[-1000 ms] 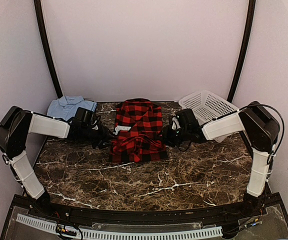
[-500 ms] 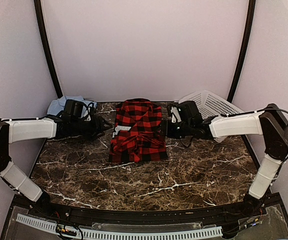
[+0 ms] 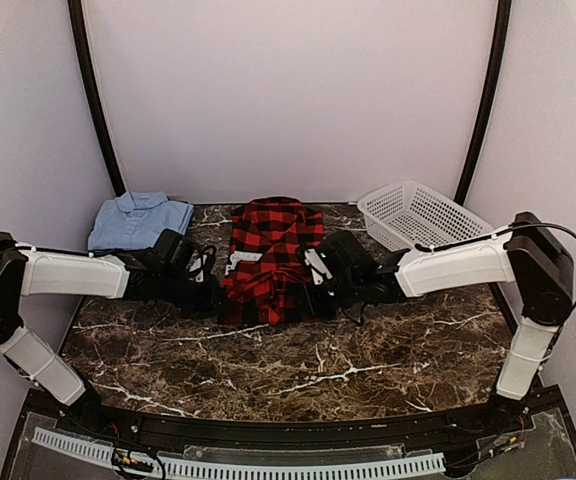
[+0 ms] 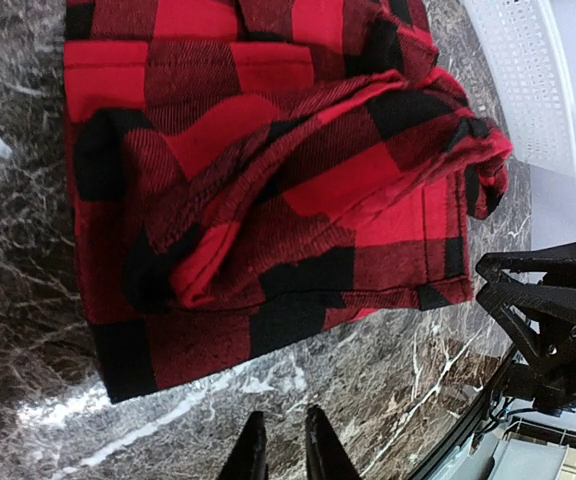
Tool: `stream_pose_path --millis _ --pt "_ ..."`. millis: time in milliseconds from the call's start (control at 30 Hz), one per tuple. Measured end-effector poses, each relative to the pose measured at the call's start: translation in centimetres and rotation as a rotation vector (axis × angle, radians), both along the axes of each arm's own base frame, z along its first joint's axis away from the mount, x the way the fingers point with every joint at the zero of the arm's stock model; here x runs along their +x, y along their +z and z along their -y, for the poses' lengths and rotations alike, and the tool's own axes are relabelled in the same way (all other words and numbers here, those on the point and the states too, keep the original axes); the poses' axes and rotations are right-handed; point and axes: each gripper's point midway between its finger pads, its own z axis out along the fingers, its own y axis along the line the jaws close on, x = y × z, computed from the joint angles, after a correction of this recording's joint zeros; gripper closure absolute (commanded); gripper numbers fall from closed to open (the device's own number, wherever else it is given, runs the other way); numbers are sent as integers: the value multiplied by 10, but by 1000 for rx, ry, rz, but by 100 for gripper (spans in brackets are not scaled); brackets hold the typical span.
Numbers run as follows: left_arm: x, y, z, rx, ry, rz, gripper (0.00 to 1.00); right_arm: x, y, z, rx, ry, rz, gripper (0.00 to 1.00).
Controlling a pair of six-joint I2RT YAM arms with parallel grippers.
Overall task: Fold and stack the long sleeve shirts
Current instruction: Fold the rectangle-folded shirt at the center of the board.
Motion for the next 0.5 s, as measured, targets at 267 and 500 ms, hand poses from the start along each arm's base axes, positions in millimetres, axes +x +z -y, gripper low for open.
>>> stream_pose_path --millis 267,500 --pt "-11 -27 20 35 -43 -71 88 10 -25 -14 -76 -2 -16 83" --pt "24 -20 42 58 -47 -32 86 56 -20 -30 -147 -71 53 79"
